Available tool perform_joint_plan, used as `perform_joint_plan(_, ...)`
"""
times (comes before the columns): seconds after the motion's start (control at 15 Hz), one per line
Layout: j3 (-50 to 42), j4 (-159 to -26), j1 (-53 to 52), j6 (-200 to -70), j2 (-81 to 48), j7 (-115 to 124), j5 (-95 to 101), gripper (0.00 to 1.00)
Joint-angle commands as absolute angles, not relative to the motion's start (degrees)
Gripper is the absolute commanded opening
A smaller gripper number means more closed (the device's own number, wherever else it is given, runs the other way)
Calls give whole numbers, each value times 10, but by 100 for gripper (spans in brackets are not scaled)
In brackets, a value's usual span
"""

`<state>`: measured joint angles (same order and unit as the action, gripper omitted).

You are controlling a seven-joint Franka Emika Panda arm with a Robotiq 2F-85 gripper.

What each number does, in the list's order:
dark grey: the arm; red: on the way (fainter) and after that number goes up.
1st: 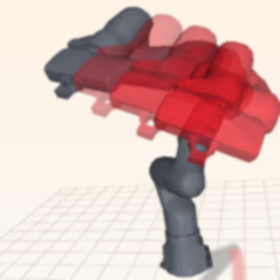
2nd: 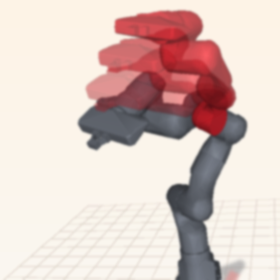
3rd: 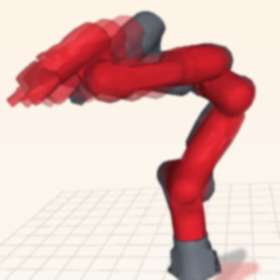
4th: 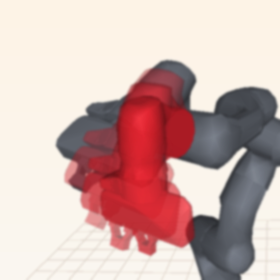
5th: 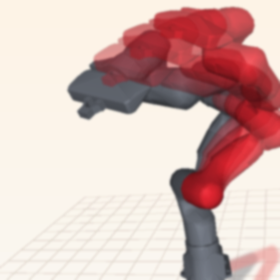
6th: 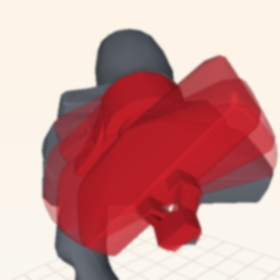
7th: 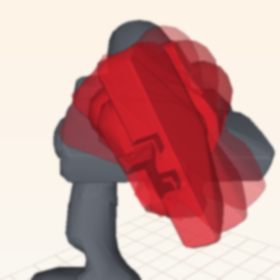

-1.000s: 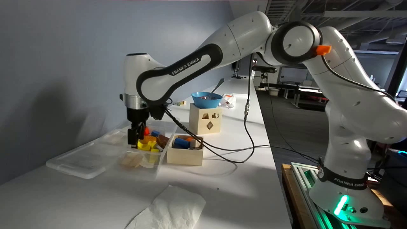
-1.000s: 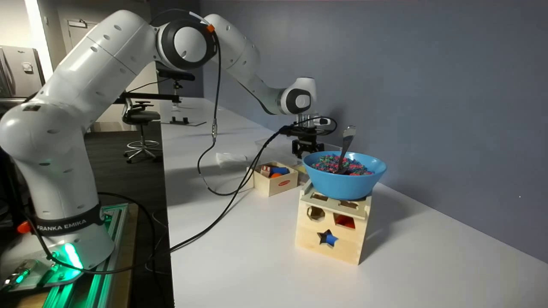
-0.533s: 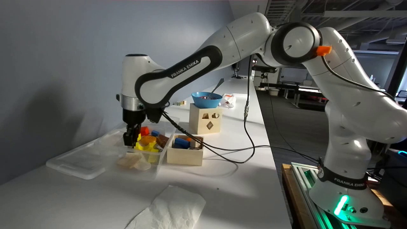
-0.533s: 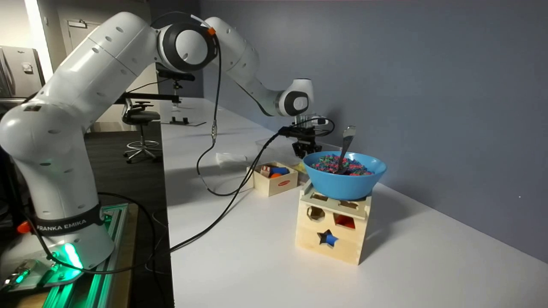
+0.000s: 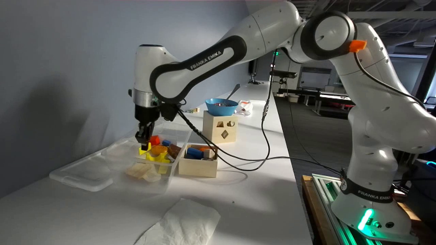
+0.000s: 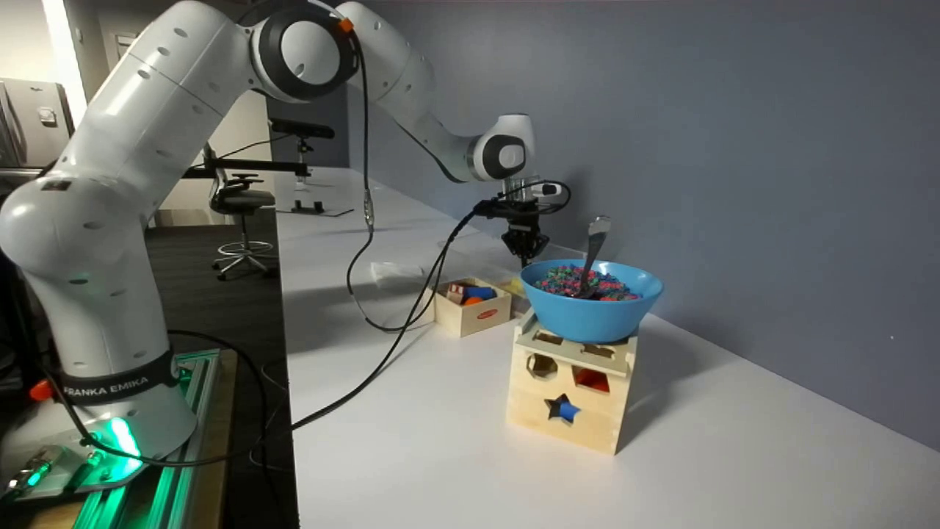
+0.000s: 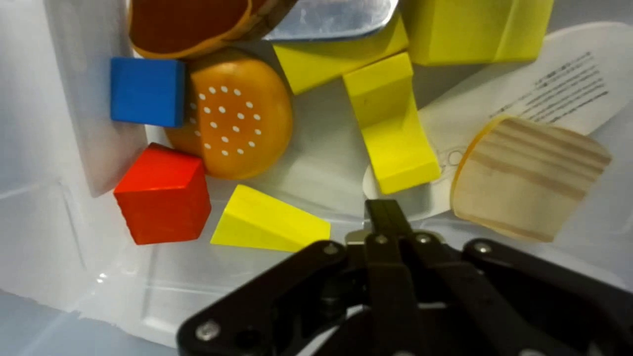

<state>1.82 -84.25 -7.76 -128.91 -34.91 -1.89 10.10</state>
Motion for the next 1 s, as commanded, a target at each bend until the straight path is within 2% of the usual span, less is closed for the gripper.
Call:
perform_joint_plan(0.0, 21, -868, -77, -1259, -324, -49, 112, 32)
perform_joint_plan(0.6, 30, -856, -79, -1248, -348, -167, 163, 95)
perform_joint_plan(0.67, 35, -858, -77, -1250, -345, -181, 161, 99)
perform_joint_plan(0.93, 54, -853, -70, -1207, -345, -227, 143, 100)
